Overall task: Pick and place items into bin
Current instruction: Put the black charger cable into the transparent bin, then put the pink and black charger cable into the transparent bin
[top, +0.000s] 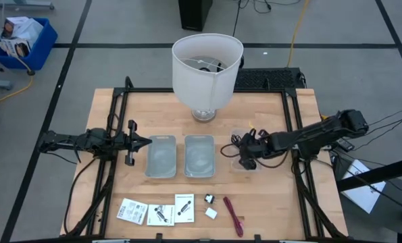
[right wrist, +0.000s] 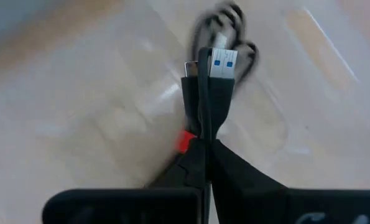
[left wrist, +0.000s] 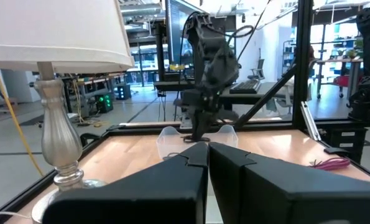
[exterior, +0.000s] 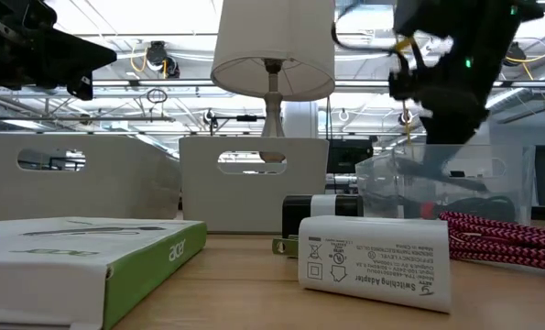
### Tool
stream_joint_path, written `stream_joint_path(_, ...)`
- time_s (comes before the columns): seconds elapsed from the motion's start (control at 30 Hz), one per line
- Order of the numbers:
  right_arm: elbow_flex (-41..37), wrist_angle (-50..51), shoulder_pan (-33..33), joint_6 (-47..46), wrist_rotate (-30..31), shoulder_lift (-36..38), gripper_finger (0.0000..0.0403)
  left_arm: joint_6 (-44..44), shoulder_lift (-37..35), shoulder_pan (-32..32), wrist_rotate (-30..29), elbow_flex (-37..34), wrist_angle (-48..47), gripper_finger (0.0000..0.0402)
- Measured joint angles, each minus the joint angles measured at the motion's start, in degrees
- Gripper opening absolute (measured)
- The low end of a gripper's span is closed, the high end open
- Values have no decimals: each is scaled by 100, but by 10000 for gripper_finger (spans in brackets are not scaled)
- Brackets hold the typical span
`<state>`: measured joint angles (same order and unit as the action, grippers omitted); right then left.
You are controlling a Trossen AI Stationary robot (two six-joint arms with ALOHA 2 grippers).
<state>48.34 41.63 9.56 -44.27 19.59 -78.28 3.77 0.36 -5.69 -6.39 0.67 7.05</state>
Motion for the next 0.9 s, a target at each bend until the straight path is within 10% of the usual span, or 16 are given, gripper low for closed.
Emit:
stream_joint_path(0.4,-122,-156,-217,-42,-341,-68,14,19,0,-1,0,0,-8,21)
stream_joint_path(0.9,-80,-79,-232,455,-170,134,167,37,0,-2,0,0,-22,21)
